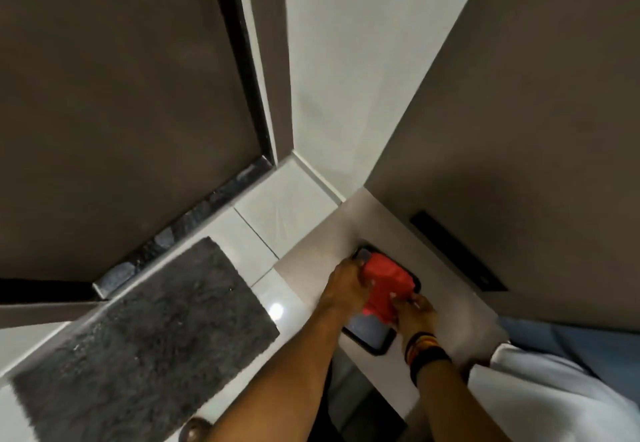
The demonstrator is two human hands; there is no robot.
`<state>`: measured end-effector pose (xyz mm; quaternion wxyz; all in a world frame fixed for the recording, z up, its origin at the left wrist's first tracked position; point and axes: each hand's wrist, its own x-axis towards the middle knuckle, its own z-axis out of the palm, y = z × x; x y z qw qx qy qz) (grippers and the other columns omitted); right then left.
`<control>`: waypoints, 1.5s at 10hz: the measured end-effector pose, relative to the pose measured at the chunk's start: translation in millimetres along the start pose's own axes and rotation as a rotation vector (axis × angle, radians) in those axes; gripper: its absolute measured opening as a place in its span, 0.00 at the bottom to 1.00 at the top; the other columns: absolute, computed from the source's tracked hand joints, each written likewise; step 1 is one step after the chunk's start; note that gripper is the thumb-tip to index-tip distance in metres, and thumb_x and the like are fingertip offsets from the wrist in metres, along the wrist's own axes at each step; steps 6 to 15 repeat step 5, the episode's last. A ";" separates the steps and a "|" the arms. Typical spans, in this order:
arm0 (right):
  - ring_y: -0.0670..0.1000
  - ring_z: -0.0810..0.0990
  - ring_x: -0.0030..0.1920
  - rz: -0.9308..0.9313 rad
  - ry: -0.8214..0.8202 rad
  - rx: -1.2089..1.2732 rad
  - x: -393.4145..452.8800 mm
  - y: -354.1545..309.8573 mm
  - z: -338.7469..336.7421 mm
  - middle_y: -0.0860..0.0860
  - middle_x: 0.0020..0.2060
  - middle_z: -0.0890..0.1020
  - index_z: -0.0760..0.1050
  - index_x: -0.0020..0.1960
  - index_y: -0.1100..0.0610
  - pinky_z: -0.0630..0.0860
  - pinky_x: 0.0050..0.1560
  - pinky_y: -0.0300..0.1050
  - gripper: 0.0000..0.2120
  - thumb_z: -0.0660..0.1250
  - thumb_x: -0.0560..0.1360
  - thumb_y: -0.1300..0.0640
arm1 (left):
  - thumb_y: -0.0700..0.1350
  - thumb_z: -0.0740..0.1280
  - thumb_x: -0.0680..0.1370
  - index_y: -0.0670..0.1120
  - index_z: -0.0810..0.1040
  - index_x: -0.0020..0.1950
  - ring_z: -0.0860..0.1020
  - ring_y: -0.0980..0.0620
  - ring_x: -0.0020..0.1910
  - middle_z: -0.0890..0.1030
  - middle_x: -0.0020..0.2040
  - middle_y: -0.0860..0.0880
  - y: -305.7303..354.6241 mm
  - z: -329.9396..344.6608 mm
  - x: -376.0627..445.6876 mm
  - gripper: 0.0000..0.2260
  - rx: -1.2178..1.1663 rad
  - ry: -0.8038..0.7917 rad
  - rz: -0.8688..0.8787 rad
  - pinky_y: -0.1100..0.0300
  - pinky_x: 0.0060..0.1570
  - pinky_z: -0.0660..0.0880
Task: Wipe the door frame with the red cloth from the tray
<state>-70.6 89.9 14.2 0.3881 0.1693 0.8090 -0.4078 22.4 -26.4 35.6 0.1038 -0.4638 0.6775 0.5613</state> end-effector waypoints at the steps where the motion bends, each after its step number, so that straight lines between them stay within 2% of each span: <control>1: 0.63 0.79 0.51 0.056 0.055 0.013 49.8 12.3 15.0 0.64 0.49 0.81 0.70 0.35 0.56 0.77 0.63 0.60 0.16 0.67 0.76 0.72 | 0.37 0.66 0.78 0.42 0.82 0.63 0.83 0.39 0.59 0.85 0.59 0.40 -23.6 23.6 42.1 0.14 -0.005 -0.057 -0.097 0.48 0.62 0.82; 2: 0.57 0.77 0.46 0.117 0.016 -0.010 82.9 26.3 28.5 0.56 0.43 0.77 0.72 0.45 0.58 0.77 0.51 0.46 0.09 0.64 0.77 0.71 | 0.36 0.65 0.78 0.46 0.80 0.68 0.82 0.39 0.62 0.84 0.62 0.41 -46.6 36.7 69.9 0.18 -0.006 -0.079 -0.140 0.46 0.65 0.80; 3: 0.60 0.75 0.49 0.194 0.055 0.051 105.3 44.2 38.7 0.60 0.46 0.79 0.76 0.49 0.64 0.72 0.59 0.44 0.08 0.60 0.79 0.73 | 0.46 0.64 0.83 0.52 0.72 0.76 0.80 0.41 0.66 0.81 0.68 0.42 -65.1 48.6 84.0 0.21 0.028 -0.194 -0.150 0.46 0.70 0.77; 4: 0.66 0.81 0.58 0.194 0.106 -0.087 104.8 52.5 41.7 0.65 0.60 0.82 0.77 0.63 0.69 0.76 0.55 0.50 0.15 0.62 0.78 0.70 | 0.55 0.58 0.86 0.53 0.62 0.82 0.74 0.40 0.73 0.73 0.77 0.44 -71.1 58.1 79.7 0.24 0.166 -0.279 -0.109 0.48 0.73 0.72; 5: 0.64 0.79 0.65 -0.100 0.165 -0.288 66.5 37.4 49.6 0.63 0.68 0.78 0.72 0.72 0.62 0.76 0.58 0.48 0.20 0.62 0.81 0.59 | 0.57 0.49 0.88 0.51 0.49 0.86 0.55 0.45 0.85 0.53 0.86 0.47 -66.4 44.0 58.6 0.27 0.362 -0.107 0.116 0.50 0.84 0.55; 15: 0.64 0.79 0.65 -0.100 0.165 -0.288 66.5 37.4 49.6 0.63 0.68 0.78 0.72 0.72 0.62 0.76 0.58 0.48 0.20 0.62 0.81 0.59 | 0.57 0.49 0.88 0.51 0.49 0.86 0.55 0.45 0.85 0.53 0.86 0.47 -66.4 44.0 58.6 0.27 0.362 -0.107 0.116 0.50 0.84 0.55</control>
